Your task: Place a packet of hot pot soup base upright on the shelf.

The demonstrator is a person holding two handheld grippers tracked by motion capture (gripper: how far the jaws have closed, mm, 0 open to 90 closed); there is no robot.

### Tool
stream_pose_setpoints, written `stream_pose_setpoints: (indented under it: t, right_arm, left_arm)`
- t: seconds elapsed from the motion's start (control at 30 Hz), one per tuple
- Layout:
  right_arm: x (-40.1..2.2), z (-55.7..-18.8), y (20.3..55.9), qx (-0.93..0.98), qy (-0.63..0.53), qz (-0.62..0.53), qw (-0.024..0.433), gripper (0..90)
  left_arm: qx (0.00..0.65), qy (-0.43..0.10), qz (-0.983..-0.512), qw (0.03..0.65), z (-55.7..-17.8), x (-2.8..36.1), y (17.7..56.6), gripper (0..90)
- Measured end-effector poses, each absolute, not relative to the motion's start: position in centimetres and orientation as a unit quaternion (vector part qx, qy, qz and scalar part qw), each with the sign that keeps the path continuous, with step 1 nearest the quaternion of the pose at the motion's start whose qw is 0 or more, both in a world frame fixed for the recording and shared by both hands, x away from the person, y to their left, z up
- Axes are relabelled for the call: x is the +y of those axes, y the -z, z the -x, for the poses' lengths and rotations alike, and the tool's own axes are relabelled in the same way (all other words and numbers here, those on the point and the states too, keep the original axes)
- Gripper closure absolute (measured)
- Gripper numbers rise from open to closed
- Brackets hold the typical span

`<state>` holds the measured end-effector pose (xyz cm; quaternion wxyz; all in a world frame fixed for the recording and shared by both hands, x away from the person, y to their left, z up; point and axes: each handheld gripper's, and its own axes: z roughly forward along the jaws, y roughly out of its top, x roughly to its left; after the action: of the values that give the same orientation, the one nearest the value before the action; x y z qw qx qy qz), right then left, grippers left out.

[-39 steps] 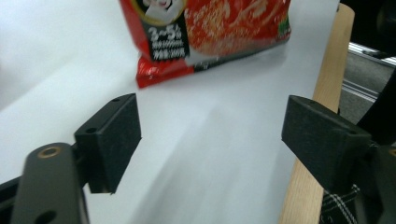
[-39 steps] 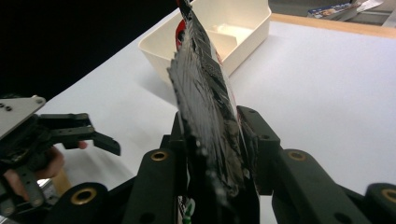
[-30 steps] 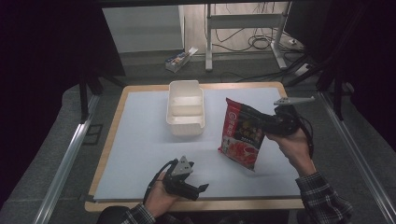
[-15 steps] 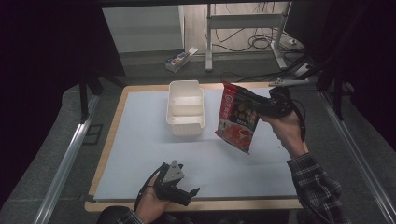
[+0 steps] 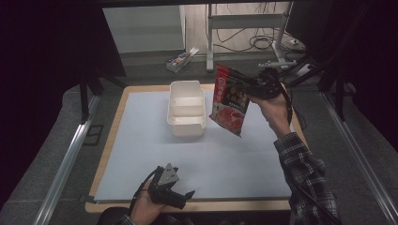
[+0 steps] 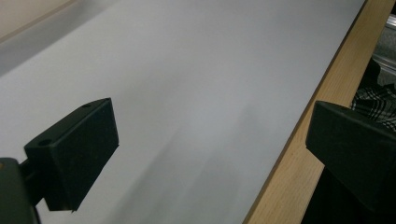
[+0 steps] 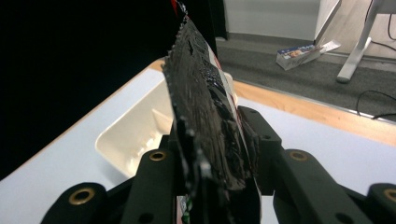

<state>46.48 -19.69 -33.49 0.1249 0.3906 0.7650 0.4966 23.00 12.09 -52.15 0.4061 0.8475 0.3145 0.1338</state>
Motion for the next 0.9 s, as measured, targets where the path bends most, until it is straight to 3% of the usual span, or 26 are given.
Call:
stream_pose_setpoints:
  t: [0.9]
  right_arm:
    - [-13.7,-54.0,32.7,0.733,-0.517,-0.421,0.132,67.4]
  left_arm:
    - [0.329,-0.159,-0.838,0.405,-23.3,14.1,52.5,2.7]
